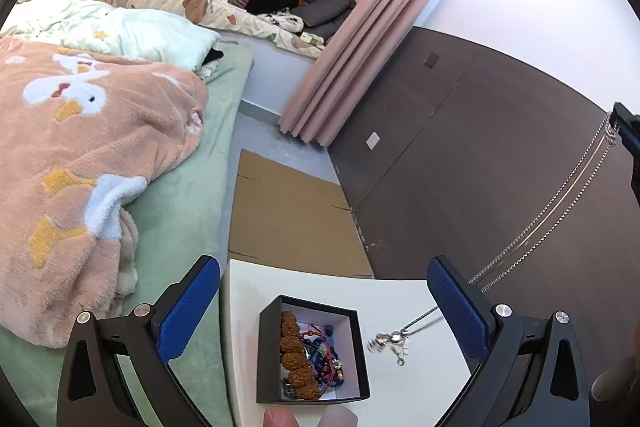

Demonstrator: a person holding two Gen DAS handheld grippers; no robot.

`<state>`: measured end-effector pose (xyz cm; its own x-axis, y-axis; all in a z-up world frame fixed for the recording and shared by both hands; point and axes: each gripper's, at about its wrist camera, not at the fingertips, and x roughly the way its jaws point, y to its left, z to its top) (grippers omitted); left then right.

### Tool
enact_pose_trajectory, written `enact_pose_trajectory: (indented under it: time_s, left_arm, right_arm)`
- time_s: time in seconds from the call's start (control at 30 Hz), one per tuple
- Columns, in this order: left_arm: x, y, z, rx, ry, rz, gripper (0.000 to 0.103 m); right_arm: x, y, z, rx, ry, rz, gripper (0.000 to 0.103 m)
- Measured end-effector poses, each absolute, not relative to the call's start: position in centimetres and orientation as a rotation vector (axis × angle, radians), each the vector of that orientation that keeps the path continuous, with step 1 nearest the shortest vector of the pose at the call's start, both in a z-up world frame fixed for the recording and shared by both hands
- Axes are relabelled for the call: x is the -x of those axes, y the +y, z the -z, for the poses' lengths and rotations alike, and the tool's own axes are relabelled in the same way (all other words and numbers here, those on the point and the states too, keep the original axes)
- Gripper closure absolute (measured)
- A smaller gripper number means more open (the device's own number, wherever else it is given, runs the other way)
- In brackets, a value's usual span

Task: Organize jewelry
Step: 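Grasp the silver chain with the right gripper and drop it into the box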

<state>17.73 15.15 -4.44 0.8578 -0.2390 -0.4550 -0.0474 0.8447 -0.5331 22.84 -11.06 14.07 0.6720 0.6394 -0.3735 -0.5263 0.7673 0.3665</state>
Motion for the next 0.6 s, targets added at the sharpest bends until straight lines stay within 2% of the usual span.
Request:
enact_pose_trajectory:
  time_s: [0.33,0.53,0.57,0.6]
  left_arm:
    - [-17.5,16.5,4.6,0.604,0.541,0.1,0.0]
    - [-18.1,16.1,5.0,0.592,0.561,0.097,0.0]
    - [-18.1,15.9,5.0,0.586,0.565,0.096,0.0]
    - [-18.2,15.7,5.1,0.578,0.569,0.094,0.0]
  right_arm:
    - [-25.7,-8.3,-9.0,-0.234,0.613,-0.674,0.096]
    - [-27.8,-7.9,-4.0,-0.227,0.777,-0.671,0.094]
    - [-28.0,-8.2,-3.2,-0.243,0.799,-0.678,0.085]
    - [-28.0,-8.5,-2.6,-0.256,0.813,-0.677,0.063]
